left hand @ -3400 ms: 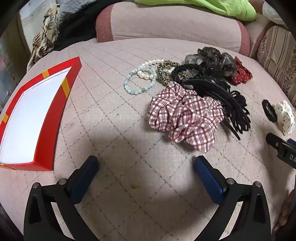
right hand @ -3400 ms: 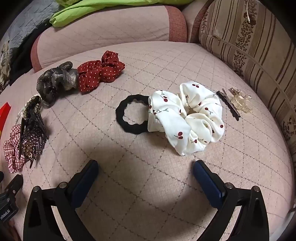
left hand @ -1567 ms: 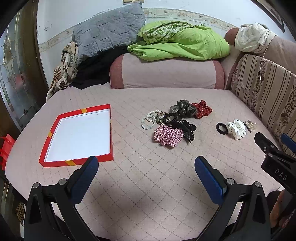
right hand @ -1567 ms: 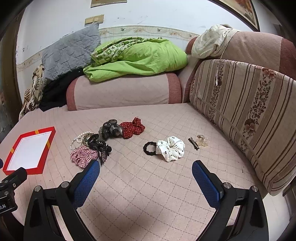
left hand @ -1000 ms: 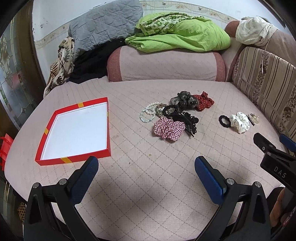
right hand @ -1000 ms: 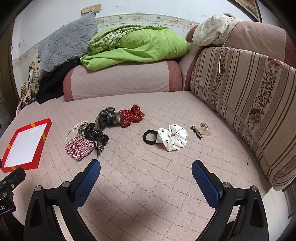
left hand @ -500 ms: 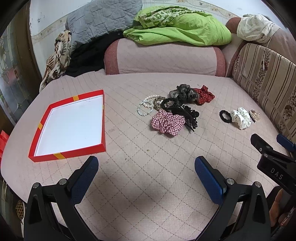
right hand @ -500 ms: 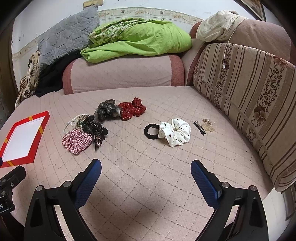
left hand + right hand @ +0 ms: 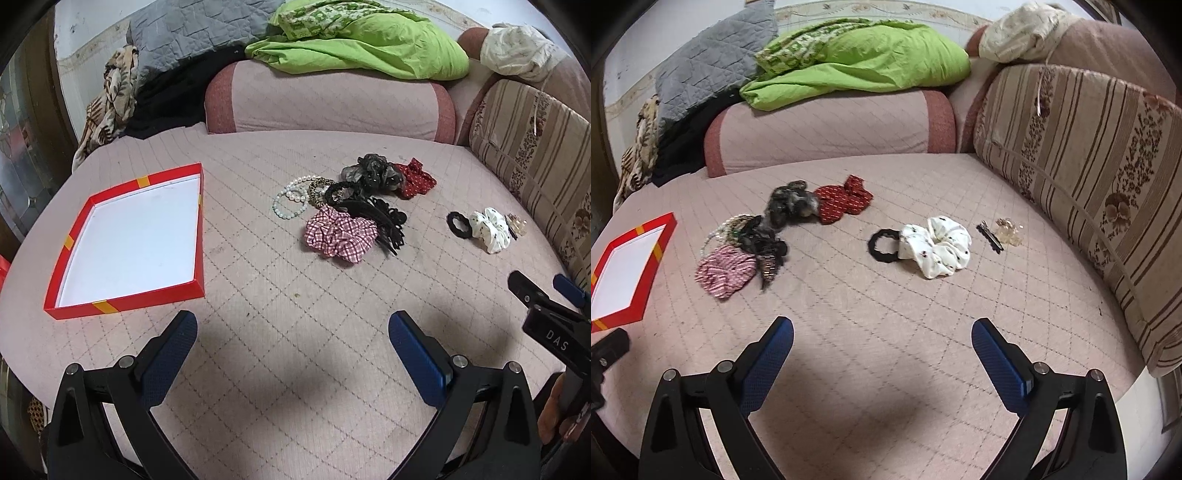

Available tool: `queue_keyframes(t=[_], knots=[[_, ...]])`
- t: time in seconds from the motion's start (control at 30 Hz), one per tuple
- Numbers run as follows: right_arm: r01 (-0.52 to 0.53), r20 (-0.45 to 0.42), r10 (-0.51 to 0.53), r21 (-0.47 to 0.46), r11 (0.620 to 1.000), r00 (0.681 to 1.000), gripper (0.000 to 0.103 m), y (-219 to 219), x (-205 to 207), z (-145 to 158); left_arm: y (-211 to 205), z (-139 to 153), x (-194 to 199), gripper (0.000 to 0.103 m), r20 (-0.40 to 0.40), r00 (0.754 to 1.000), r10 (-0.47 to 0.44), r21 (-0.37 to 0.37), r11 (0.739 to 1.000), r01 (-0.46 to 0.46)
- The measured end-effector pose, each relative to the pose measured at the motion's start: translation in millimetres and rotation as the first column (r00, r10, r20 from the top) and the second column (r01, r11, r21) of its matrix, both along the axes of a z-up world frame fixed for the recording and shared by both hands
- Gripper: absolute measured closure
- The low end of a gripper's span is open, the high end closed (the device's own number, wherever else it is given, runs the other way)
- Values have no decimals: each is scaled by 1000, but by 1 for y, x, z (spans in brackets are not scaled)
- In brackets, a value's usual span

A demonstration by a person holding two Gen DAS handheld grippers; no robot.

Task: Organize jewelry
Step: 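Grasp the plaid scrunchie with the left tool while the right grasps the cherry scrunchie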

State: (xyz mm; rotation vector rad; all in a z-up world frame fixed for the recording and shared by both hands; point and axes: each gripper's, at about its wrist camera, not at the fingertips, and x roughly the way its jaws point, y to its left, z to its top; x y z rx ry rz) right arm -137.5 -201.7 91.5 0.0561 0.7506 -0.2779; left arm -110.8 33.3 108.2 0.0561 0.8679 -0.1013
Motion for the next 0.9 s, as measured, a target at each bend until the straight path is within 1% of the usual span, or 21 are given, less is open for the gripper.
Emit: queue_keyframes(t=[0.13, 0.2, 0.3, 0.43, 0.6, 0.7, 0.77, 0.8, 0.87, 0.9], knots=[[30, -21, -29, 42, 999, 999, 10, -31, 13, -7, 5, -6, 21, 0, -21, 1000, 7, -32, 999, -8], [49, -35, -47, 70, 996, 998, 15, -46, 20, -10, 5, -9, 30, 0, -22, 1000, 6, -37, 999, -7], [74, -46, -69, 110, 991, 997, 17, -71, 32, -13, 1, -16, 47, 2, -31, 999, -17, -47, 999, 16], [108, -35, -105, 121, 987, 994, 18, -96, 51, -13, -5, -30, 77, 5, -73, 996, -60, -117, 992, 51], [138, -48, -132, 138, 981, 990, 20, -121, 80, -18, -14, -52, 114, 6, -137, 987, -78, -193, 980, 51], [161, -65, -153, 149, 976, 986, 20, -133, 94, -26, -17, -65, 132, 16, -180, 981, -78, -221, 975, 37], [174, -81, -163, 155, 972, 983, 20, -139, 101, -33, -18, -73, 141, 25, -204, 976, -80, -235, 972, 30], [177, -89, -165, 158, 971, 982, 20, -141, 104, -37, -19, -75, 145, 28, -211, 974, -79, -238, 971, 28], [183, -103, -167, 164, 969, 981, 21, -144, 110, -43, -22, -82, 151, 39, -227, 970, -89, -242, 970, 33], [184, -107, -168, 165, 969, 980, 23, -146, 111, -46, -24, -85, 153, 41, -235, 967, -93, -239, 970, 36]])
